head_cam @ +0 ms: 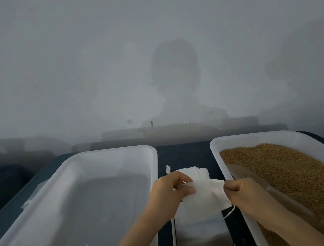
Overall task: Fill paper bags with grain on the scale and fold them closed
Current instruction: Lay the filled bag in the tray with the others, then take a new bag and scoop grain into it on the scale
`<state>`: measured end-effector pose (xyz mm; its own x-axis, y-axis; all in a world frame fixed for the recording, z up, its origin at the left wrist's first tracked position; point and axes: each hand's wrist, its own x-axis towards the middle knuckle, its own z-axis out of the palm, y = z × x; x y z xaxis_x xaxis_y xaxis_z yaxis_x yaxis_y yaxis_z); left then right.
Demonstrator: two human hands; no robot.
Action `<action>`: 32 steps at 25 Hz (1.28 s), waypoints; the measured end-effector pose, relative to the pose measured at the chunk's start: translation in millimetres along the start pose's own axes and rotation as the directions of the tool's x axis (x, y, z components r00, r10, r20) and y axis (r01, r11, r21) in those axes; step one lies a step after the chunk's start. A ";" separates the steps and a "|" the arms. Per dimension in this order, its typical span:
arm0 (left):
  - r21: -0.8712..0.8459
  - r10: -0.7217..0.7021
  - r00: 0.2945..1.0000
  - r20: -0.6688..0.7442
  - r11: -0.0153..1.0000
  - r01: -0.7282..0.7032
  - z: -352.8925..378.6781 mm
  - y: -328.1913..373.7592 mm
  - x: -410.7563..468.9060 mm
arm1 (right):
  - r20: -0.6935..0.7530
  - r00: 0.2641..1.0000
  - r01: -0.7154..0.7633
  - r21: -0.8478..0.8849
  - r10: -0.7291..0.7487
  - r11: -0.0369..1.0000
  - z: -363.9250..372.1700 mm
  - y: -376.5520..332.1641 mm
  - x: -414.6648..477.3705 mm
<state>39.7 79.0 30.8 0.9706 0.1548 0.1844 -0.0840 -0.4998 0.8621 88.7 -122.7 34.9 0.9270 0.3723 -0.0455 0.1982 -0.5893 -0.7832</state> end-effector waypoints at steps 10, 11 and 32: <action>0.406 0.291 0.944 0.157 0.852 -0.330 4.8 9.3 -11.8 | 0.097 0.994 0.060 -0.039 -0.056 0.997 -0.8 -8.3 -5.1; 0.412 0.321 0.924 0.208 0.828 -0.381 11.5 10.6 -13.4 | 0.109 0.991 0.084 -0.046 -0.078 0.995 -0.4 -10.3 -6.0; 0.010 0.016 0.937 0.349 1.000 -0.020 20.1 -2.3 -10.6 | -0.182 0.983 -0.097 -0.586 -0.014 0.805 -74.0 49.9 2.3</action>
<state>34.1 61.4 17.3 0.9869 -0.1599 0.0217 -0.1015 -0.5112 0.8534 124.3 -204.3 41.5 0.9666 0.2438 0.0794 0.2562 -0.9302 -0.2627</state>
